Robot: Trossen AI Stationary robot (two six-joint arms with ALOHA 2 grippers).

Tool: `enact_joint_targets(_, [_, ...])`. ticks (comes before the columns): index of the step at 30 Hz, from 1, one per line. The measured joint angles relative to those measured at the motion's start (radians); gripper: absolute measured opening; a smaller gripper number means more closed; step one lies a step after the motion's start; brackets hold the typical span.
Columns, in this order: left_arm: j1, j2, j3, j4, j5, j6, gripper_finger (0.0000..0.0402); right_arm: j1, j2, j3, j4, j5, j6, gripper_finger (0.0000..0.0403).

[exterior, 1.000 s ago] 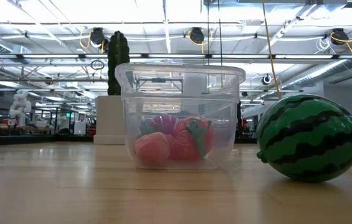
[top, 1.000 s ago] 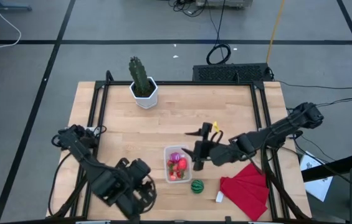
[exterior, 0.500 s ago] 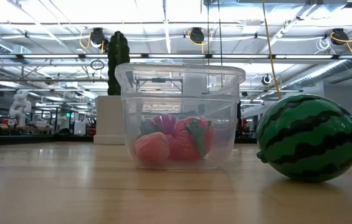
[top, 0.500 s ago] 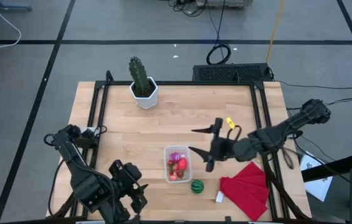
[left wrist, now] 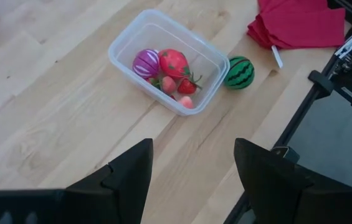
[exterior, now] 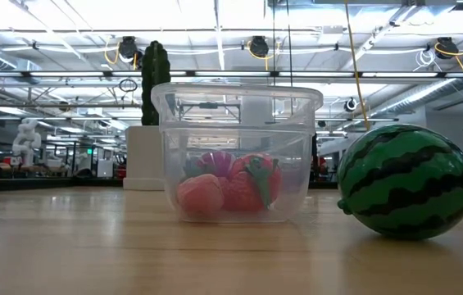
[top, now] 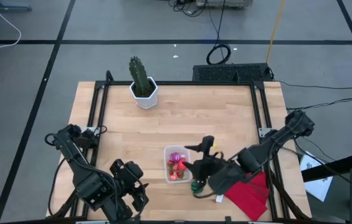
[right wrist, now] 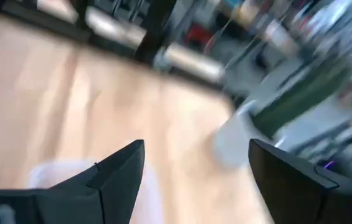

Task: Pick and placing Produce into tupperware
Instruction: Put the watermelon into the transparent bin

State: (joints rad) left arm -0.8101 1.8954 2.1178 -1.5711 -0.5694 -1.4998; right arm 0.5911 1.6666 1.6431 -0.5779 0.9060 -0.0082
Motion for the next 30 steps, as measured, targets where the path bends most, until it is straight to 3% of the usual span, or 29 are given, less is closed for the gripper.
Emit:
enact_joint_targets(3, [-0.004,0.000,0.000,0.000,0.000,0.010,0.0230,0.000,0.023,0.056,-0.230,-0.187,0.260,0.0279])
enact_joint_targets(6, [-0.007,0.000,0.000,0.000,0.000,0.040,0.0230,0.013,0.029,0.064,-0.311,-0.366,0.406,0.0279])
enact_joint_targets(14, [-0.010,0.000,0.000,0.000,-0.005,0.092,0.0230,0.131,0.068,0.065,-0.330,-0.437,0.674,0.0279])
enact_joint_targets(21, [-0.018,0.000,0.000,0.000,-0.005,0.084,0.0230,0.148,0.198,0.063,-0.341,-0.618,0.819,0.0279])
enact_joint_targets(30, [-0.046,0.000,0.000,0.000,-0.005,0.062,0.0230,0.100,0.244,0.056,-0.407,-0.624,0.906,0.0279])
